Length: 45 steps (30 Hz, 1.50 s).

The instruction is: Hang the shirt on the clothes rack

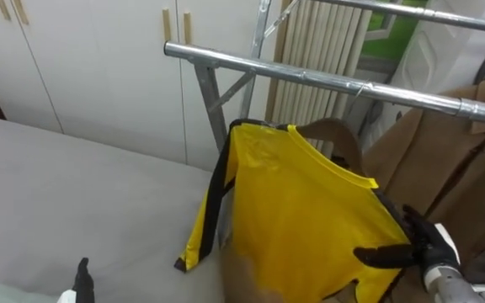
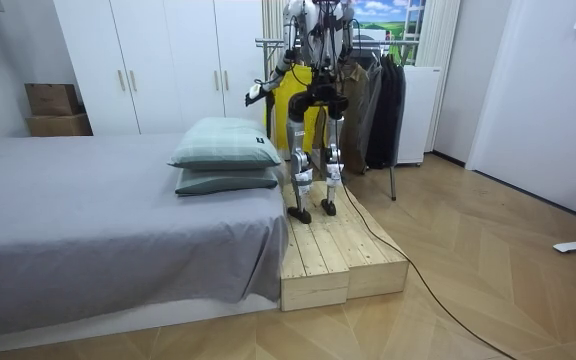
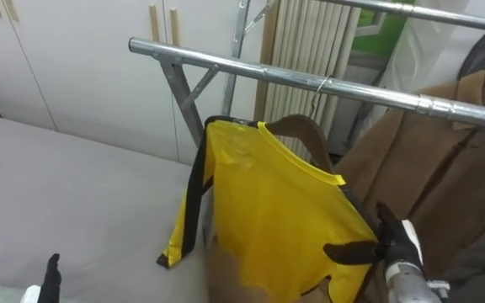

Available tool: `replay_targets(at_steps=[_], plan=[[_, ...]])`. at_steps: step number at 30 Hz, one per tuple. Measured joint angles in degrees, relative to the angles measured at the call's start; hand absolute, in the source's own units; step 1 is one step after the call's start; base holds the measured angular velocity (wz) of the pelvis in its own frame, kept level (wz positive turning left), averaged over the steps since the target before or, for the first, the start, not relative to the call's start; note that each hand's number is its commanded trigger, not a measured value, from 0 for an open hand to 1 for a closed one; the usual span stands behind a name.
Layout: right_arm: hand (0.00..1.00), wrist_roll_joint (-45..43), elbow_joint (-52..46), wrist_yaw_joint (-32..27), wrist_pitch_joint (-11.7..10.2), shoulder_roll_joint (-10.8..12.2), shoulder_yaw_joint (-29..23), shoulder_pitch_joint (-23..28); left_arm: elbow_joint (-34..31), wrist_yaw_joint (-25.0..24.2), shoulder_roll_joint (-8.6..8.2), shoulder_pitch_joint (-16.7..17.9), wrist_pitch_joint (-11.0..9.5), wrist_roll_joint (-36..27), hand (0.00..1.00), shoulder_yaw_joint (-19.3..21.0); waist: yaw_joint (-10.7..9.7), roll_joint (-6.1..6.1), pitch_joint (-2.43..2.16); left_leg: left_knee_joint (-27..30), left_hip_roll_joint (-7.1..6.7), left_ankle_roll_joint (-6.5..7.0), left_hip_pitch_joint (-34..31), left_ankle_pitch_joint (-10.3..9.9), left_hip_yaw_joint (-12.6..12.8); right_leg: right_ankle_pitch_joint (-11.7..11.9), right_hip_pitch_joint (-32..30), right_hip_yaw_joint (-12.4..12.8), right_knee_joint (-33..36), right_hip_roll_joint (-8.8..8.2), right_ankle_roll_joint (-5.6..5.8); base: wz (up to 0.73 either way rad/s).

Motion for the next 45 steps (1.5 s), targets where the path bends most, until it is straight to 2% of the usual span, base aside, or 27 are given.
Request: replay_targets(at_steps=[8, 13, 17, 21, 27, 30, 35, 37, 39, 43, 45], plan=[[0.00, 0.07, -8.10, -5.65, -0.04, -0.12, -0.85, 0.06, -0.06, 0.47, 0.00, -0.01, -0.01, 0.10, 0.00, -0.03, -1.00, 0.24, -0.24, 0.03, 0.02, 0.00, 0.15, 0.00, 0.05, 0.04, -0.02, -0.01, 0.23, -0.01, -0.03, 0.00], [0.00, -0.43, -15.62, -7.99, -0.20, -0.08, -1.02, 0.81, 0.00, 1.56, -0.01, -0.01, -0.02, 0.10, 0.00, -0.04, -2.44, 1.00, -0.67, 0.03, -0.02, 0.00, 0.07, 0.00, -0.01, 0.03, -0.36, -0.08, 0.74, -0.12, -0.03, 0.00], [0.00, -3.79, -19.60, -9.80, -0.66, -0.02, -1.23, 2.76, -0.04, 2.75, -0.01, 0.01, 0.00, 0.08, 0.00, -0.03, -3.48, 1.24, -0.80, 0.02, 0.00, 0.00, 0.25, 0.00, 0.51, 0.04, -0.30, 0.14, 0.81, -0.12, -0.03, 0.00], [0.00, -6.19, -22.70, -11.49, -0.70, 0.29, -1.13, 7.07, -0.64, 3.03, -0.26, -0.01, 0.00, -0.01, 0.00, -0.22, -3.99, 1.30, -0.78, 0.06, 0.01, 0.00, 0.32, 0.00, 1.01, 0.05, -0.42, 0.22, 0.89, -0.19, -0.05, -0.05], [0.00, -6.58, -22.71, -11.43, -0.71, 0.69, -0.98, 12.93, -0.64, 3.61, -0.26, -0.02, -0.01, -0.82, 0.00, -2.08, -4.56, 1.77, -0.52, 0.08, -0.01, 0.00, 0.31, 0.00, 1.72, 0.17, -0.81, 1.46, 0.86, -0.13, -0.11, -0.08], [0.00, -7.00, -22.71, -11.25, -0.71, 1.14, -1.00, 15.30, -0.32, 4.30, -0.25, 0.08, -0.01, -1.16, 0.00, -2.12, -5.38, 2.08, -0.41, -0.02, -0.07, 0.00, 0.26, 0.00, 1.74, 0.16, -1.24, 1.74, 0.61, -0.06, -0.10, -0.04], [0.00, -6.57, -22.72, -10.53, -0.70, 1.52, -0.99, 20.85, 0.29, 4.20, -0.22, 0.22, 0.04, -1.11, 0.00, -2.11, -5.58, 2.57, -0.32, -0.16, -0.03, 0.00, 0.25, 0.00, 1.92, 0.17, -1.19, 2.01, -0.01, 0.15, -0.11, -0.03], [0.00, -6.63, -22.47, -10.12, -0.71, 2.24, -0.99, 23.33, 0.46, 4.31, -0.20, 0.72, 0.01, -1.10, 0.00, -2.10, -5.52, 2.77, -0.42, -0.16, 0.01, 0.00, 0.39, 0.00, 2.01, 0.18, -1.14, 2.56, -0.14, 0.31, -0.14, -0.13], [0.00, -8.11, -19.40, -9.59, -0.82, 3.90, -0.99, 25.11, 1.76, 4.42, -0.20, 1.92, 0.00, -1.06, 0.00, -2.09, -5.85, 3.28, -0.62, -0.26, 0.00, 0.00, 1.02, 0.00, 2.00, 0.18, -0.78, 3.10, -0.22, 0.47, -0.13, -0.19], [0.00, -7.54, -13.89, -8.38, -0.76, 5.19, -1.03, 26.77, 1.90, 4.42, -0.23, 2.89, 0.00, -1.07, 0.00, -1.79, -6.63, 3.50, -0.59, -0.43, 0.00, 0.01, 1.25, -0.01, 1.92, 0.18, -0.55, 3.68, -0.24, 0.59, -0.13, -0.09], [0.00, -6.03, -9.91, -7.48, -1.53, 5.98, -0.99, 27.05, 5.03, 4.31, -0.28, 2.71, -0.75, -1.11, 0.00, -1.75, -6.78, 3.65, -0.62, -0.88, 0.04, 0.01, 2.18, -0.01, 1.88, 0.18, -0.21, 4.81, -0.26, 0.92, -0.13, -0.26]])
